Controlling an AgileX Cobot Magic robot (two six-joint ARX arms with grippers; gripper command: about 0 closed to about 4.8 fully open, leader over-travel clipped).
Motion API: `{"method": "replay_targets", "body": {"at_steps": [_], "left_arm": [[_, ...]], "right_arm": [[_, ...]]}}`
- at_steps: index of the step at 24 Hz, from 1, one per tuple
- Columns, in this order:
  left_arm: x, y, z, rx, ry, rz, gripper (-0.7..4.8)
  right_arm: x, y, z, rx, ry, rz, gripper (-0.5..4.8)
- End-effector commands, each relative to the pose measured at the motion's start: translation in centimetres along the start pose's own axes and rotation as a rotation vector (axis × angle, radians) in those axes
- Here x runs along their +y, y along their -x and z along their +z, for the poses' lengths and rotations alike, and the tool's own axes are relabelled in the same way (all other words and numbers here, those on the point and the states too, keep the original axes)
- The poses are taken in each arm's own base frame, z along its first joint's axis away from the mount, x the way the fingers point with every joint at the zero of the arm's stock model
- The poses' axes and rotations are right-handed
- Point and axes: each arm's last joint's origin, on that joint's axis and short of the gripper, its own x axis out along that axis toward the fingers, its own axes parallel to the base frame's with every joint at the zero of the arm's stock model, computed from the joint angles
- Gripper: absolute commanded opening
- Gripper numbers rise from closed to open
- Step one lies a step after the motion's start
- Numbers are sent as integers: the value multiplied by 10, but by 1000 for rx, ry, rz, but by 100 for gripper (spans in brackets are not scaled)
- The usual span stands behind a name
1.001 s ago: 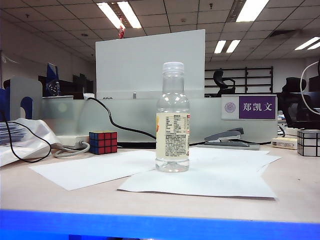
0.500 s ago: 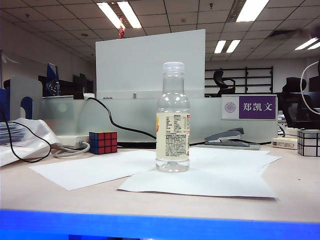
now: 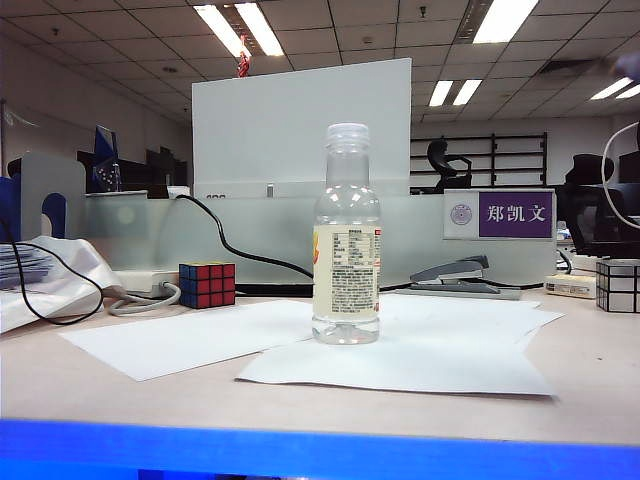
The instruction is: Flip the plastic bottle upside down.
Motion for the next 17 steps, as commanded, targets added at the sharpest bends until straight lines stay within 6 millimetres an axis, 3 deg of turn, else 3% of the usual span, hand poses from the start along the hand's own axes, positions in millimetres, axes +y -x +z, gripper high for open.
{"method": "replay_targets", "body": {"at_steps": [1, 4, 10, 13, 17], "left_arm": [[-2, 0, 0, 13, 5, -33, -5], [-2, 0, 1, 7, 1, -30, -5], [-2, 0, 4, -39, -28, -7, -5], [-2, 0, 5, -47, -27, 6, -5], [-2, 0, 5, -46, -27, 5, -5]], "right_arm": [[5, -10, 7, -69, 93, 13, 468], [9, -26, 18, -62, 135, 35, 470], [5, -88, 33, 78, 266, 59, 479], [-6, -134, 27, 159, 310, 56, 479], [-19, -174, 5, 254, 307, 69, 479]]}}
